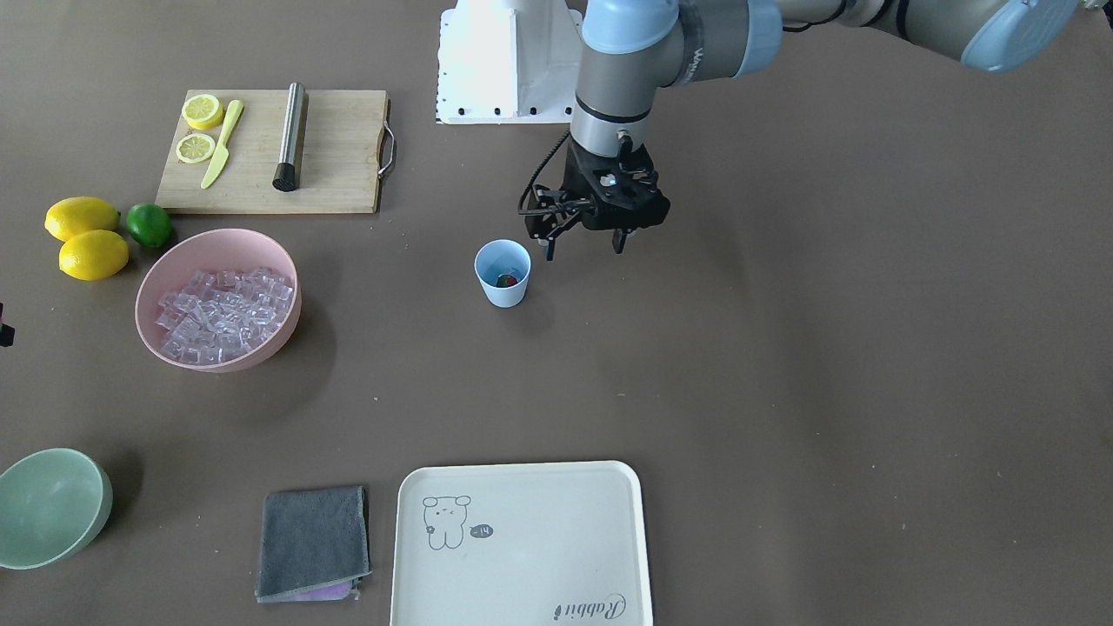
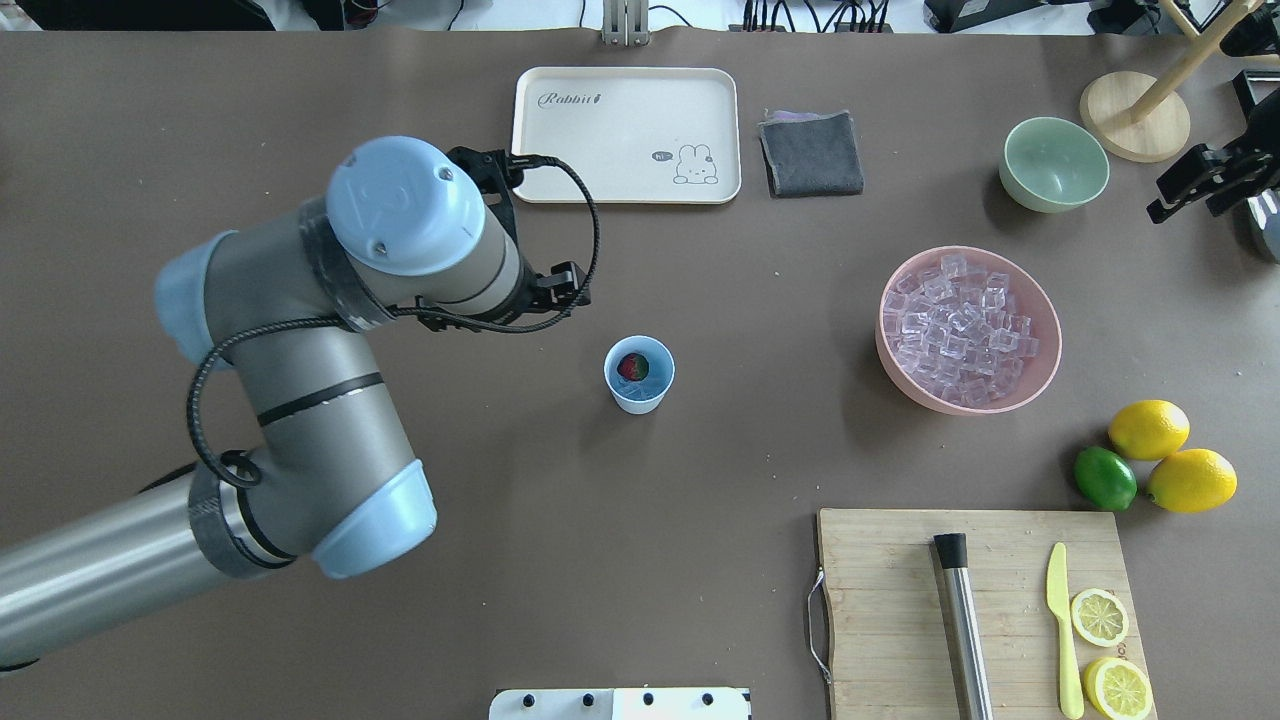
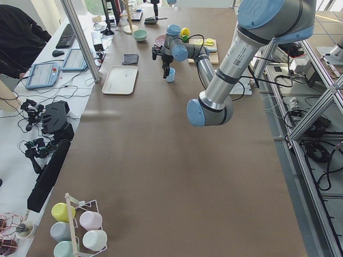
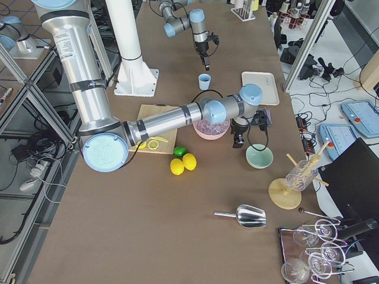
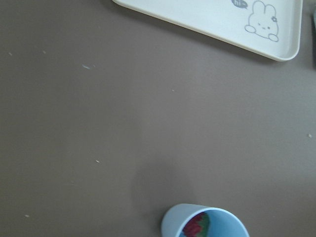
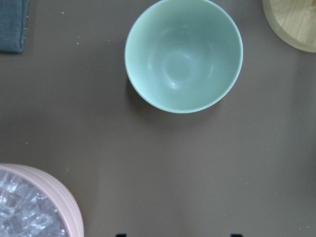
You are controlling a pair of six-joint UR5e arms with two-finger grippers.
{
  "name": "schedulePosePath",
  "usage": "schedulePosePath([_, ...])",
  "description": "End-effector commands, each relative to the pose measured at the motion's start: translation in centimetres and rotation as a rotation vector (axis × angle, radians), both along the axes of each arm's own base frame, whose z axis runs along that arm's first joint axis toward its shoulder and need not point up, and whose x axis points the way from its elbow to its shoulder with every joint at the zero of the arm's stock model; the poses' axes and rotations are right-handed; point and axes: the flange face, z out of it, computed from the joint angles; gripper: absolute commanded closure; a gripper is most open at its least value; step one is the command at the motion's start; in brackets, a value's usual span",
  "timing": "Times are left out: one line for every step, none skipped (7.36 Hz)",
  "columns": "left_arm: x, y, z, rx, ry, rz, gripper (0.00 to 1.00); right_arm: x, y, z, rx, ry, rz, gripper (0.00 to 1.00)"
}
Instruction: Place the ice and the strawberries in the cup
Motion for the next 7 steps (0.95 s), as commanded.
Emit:
schedulePosePath([-11.0, -5.1, 6.8, 0.060, -0.087, 0.142, 0.04, 5.6, 2.0, 4.4, 0.040, 0.023, -0.020, 0.00])
schedulePosePath([-15.3, -6.0, 11.0, 0.088, -0.124, 0.205, 0.04, 7.1, 2.7, 5.7, 0.042, 0.029, -0.021, 0.00])
schedulePosePath([-20.1, -7.1, 14.9, 0.118, -0.143, 0.275, 0.04, 8.2, 3.3, 6.5, 0.042, 0.037, -0.012, 0.00])
schedulePosePath([-25.8, -7.5, 19.5, 0.139, -0.160, 0.326, 0.03, 9.5, 3.8, 7.4, 0.055, 0.057, -0.016, 0.00])
schedulePosePath([-30.8, -6.8, 24.1, 0.152, -0.179, 0.376, 0.03, 10.4, 4.3, 8.1, 0.049, 0.062, -0.009, 0.00])
schedulePosePath([-37.1, -5.1, 29.5, 0.178, -0.193, 0.422, 0.03, 11.0, 4.6, 8.8, 0.046, 0.063, -0.008, 0.00])
schedulePosePath([-41.7, -2.8, 33.3, 0.166, -0.166, 0.409, 0.03, 11.0, 4.8, 9.4, 0.041, 0.066, -0.014, 0.00])
